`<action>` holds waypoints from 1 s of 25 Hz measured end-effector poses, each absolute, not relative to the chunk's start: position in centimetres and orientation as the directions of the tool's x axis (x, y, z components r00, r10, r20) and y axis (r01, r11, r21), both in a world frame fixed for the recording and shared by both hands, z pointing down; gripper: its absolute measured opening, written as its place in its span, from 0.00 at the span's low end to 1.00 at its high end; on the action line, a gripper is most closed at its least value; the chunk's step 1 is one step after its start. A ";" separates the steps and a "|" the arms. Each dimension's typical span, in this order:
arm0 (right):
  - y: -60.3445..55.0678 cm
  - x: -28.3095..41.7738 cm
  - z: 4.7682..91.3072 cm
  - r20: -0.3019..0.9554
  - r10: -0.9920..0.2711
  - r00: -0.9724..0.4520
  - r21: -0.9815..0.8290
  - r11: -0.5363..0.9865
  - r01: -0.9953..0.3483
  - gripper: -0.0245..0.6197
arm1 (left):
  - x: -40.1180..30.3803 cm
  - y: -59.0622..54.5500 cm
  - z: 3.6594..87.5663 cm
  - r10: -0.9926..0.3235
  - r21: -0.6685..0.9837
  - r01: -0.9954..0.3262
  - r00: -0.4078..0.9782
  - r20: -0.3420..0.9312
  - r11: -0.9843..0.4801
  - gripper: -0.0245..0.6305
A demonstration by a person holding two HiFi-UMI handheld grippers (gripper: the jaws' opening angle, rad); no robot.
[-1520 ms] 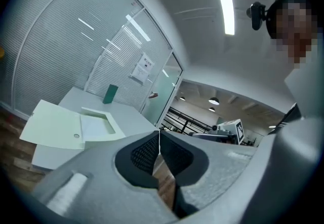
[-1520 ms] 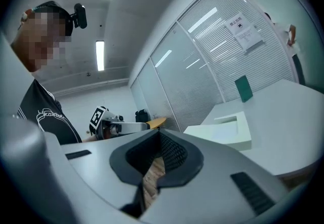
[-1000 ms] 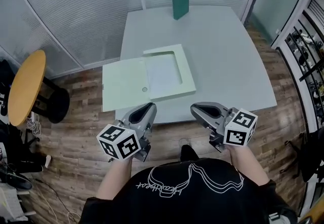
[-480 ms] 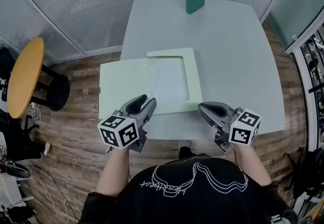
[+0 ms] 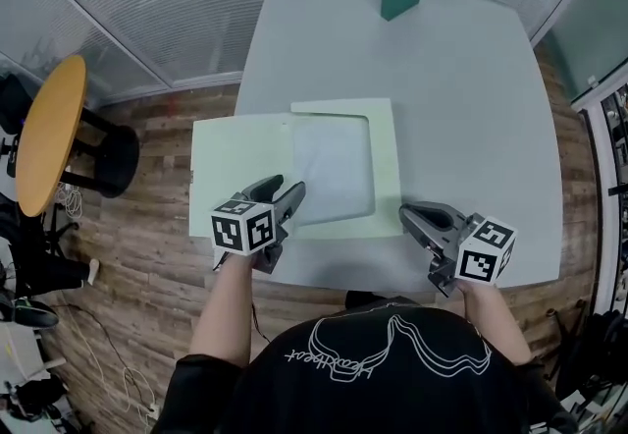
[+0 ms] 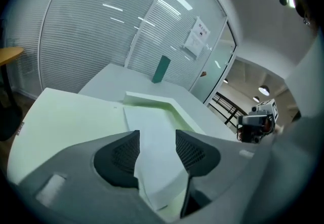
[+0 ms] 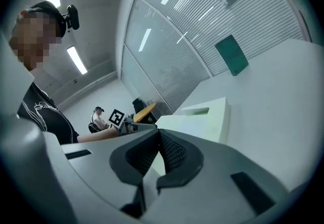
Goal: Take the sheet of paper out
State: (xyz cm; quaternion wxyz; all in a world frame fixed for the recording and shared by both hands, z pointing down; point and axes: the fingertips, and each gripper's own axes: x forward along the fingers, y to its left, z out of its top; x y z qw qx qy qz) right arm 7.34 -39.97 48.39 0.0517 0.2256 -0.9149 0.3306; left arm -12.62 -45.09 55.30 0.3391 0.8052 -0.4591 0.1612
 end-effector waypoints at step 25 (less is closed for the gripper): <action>-41.6 7.8 51.1 0.243 -0.300 -0.922 -0.650 0.655 -0.385 0.05 | -12.3 -46.5 64.8 -0.446 0.444 -0.861 0.509 0.736 -0.250 0.26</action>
